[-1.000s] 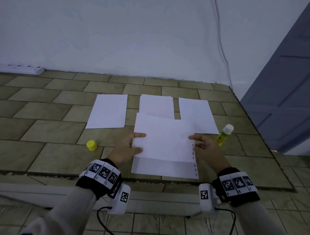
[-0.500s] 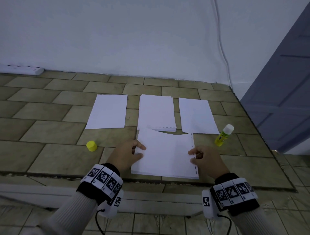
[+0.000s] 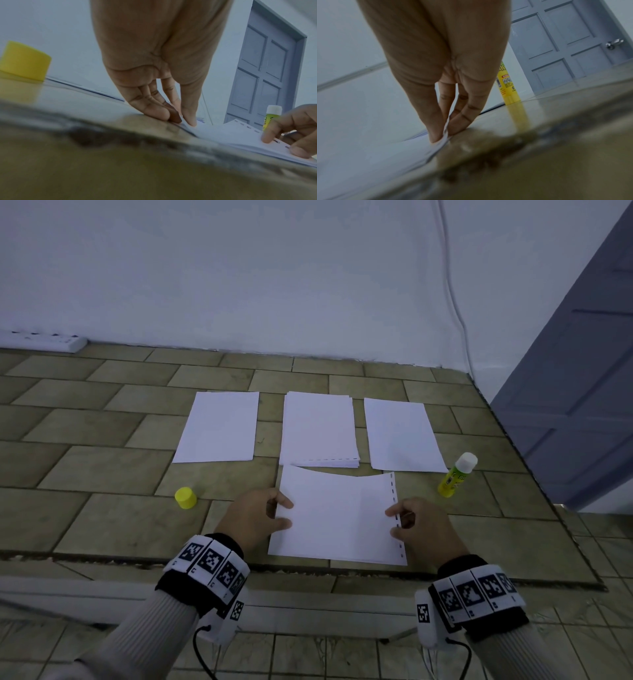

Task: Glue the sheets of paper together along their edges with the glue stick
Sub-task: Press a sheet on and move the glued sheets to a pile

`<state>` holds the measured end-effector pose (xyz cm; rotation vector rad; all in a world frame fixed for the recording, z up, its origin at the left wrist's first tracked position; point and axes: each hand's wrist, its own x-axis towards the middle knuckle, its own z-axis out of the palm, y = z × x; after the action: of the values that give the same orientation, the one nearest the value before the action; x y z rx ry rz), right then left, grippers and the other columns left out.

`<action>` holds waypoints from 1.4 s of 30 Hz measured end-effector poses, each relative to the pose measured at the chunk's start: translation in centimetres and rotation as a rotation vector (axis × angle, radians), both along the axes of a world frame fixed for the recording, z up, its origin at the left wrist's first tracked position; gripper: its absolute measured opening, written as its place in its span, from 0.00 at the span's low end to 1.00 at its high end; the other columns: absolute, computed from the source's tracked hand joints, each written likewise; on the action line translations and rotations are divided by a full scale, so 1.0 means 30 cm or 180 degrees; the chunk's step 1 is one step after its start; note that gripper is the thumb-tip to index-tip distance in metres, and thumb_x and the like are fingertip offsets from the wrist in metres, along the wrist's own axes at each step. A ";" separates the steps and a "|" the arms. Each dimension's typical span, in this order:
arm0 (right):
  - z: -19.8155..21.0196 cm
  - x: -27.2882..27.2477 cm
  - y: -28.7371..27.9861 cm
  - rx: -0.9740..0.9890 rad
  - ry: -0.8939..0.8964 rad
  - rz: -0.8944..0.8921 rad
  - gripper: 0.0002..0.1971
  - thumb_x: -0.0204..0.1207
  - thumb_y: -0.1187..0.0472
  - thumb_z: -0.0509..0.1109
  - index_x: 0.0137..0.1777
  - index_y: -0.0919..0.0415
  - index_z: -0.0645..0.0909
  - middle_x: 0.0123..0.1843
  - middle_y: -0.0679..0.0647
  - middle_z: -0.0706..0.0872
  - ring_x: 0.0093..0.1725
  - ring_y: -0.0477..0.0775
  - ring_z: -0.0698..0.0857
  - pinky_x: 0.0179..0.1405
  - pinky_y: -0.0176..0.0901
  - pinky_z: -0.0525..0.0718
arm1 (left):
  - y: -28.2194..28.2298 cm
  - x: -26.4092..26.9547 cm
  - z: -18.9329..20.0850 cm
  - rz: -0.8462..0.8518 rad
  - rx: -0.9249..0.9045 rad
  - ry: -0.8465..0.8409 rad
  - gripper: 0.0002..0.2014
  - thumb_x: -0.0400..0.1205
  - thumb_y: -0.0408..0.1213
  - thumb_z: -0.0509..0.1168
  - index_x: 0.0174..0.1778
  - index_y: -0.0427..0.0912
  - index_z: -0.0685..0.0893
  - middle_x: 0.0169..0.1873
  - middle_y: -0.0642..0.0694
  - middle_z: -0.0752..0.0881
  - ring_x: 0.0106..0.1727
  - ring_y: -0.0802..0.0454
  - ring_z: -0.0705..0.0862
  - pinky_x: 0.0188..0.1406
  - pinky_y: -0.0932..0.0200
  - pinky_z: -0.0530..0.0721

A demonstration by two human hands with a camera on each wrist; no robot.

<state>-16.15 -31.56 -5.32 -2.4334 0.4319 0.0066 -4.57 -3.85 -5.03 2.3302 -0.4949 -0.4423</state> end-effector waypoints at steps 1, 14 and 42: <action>0.001 -0.001 -0.001 0.0018 0.0020 0.0007 0.13 0.70 0.67 0.76 0.54 0.55 0.84 0.55 0.51 0.84 0.51 0.49 0.82 0.56 0.41 0.83 | 0.001 0.002 -0.001 -0.0005 0.0006 0.0006 0.11 0.75 0.38 0.77 0.47 0.56 0.84 0.52 0.56 0.84 0.54 0.54 0.82 0.55 0.58 0.81; 0.008 -0.010 -0.012 0.0241 0.0059 -0.0037 0.14 0.69 0.69 0.77 0.53 0.55 0.85 0.49 0.49 0.84 0.46 0.45 0.82 0.45 0.28 0.79 | 0.001 0.006 -0.016 -0.0010 0.0003 -0.0046 0.11 0.75 0.39 0.77 0.47 0.57 0.83 0.49 0.59 0.83 0.53 0.55 0.81 0.55 0.57 0.81; 0.021 -0.010 0.006 0.0137 0.0151 -0.0078 0.14 0.69 0.69 0.77 0.53 0.54 0.83 0.47 0.50 0.83 0.47 0.50 0.83 0.51 0.38 0.83 | 0.001 0.000 -0.008 -0.0040 0.0121 -0.0189 0.11 0.74 0.40 0.78 0.46 0.57 0.83 0.44 0.55 0.82 0.44 0.57 0.80 0.40 0.65 0.77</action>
<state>-16.44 -31.39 -4.69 -2.3893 0.4779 0.0626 -4.58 -3.81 -5.26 2.3837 -0.5339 -0.3925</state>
